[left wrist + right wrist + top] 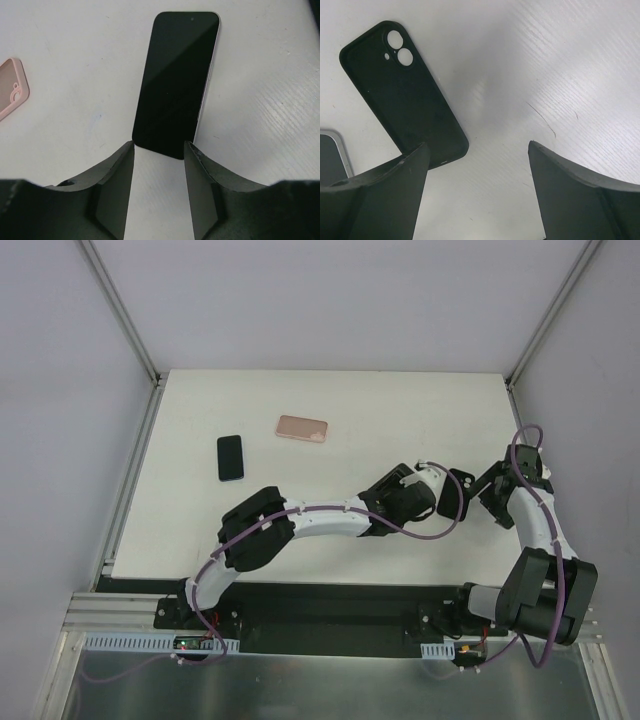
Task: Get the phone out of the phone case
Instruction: Place the phone at the center of the board.
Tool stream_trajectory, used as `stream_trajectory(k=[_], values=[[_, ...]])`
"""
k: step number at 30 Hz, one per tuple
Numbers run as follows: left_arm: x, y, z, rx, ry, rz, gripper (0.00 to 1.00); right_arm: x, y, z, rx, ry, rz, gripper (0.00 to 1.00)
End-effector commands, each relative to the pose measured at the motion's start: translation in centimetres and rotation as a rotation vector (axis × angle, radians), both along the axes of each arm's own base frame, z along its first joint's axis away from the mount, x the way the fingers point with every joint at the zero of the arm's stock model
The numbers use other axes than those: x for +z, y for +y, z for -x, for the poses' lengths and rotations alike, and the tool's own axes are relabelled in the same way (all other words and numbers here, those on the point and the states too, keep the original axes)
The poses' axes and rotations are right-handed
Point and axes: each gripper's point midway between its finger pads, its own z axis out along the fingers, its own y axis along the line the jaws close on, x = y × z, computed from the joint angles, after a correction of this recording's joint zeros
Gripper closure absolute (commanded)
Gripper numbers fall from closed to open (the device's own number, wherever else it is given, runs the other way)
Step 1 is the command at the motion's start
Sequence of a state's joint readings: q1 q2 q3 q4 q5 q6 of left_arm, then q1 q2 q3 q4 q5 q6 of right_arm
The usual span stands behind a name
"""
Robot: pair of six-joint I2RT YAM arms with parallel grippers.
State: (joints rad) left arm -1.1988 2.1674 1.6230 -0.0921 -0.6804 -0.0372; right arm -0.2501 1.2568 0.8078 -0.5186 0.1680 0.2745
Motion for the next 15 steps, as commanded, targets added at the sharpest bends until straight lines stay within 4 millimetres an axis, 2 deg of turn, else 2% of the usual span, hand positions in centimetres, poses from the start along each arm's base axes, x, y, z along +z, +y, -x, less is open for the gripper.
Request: stream_trajectory(k=[1,3,4,6,7,8,9,10,12,15], values=[[2.5,-0.6,0.3,-0.002,-0.006,0.057,0.56,1.5,-0.2,0.2,0.012,-0.014,0.009,0.18],[2.9,-0.3,0.6,-0.002,0.007,0.077,0.5,1.5,0.0,0.3,0.018,-0.017,0.002,0.18],[4.1,-0.2,0.6,-0.002,0.007,0.105,0.49,1.8,0.1,0.3,0.029,-0.026,0.005,0.18],[4.6,0.4,0.6,0.0,0.036,0.138,0.45,2.2,0.4,0.2,0.047,-0.043,-0.001,0.18],[6.1,0.7,0.7,0.0,0.036,0.17,0.42,2.6,0.4,0.4,0.061,-0.049,0.008,0.17],[6.0,1.2,0.8,-0.007,0.055,0.174,0.41,2.8,0.4,0.5,0.069,-0.052,0.017,0.17],[6.5,1.8,0.4,0.005,0.064,0.193,0.41,3.2,0.4,0.8,0.077,-0.05,0.03,0.16],[8.1,2.5,0.3,0.009,0.064,0.223,0.39,3.8,0.4,1.0,0.086,-0.059,0.046,0.15],[8.3,4.4,-0.2,0.033,0.099,0.251,0.39,4.5,0.2,1.6,0.101,-0.048,0.091,0.14],[10.0,7.7,-0.4,0.064,0.138,0.317,0.37,5.6,0.6,2.4,0.137,-0.06,0.142,0.09]])
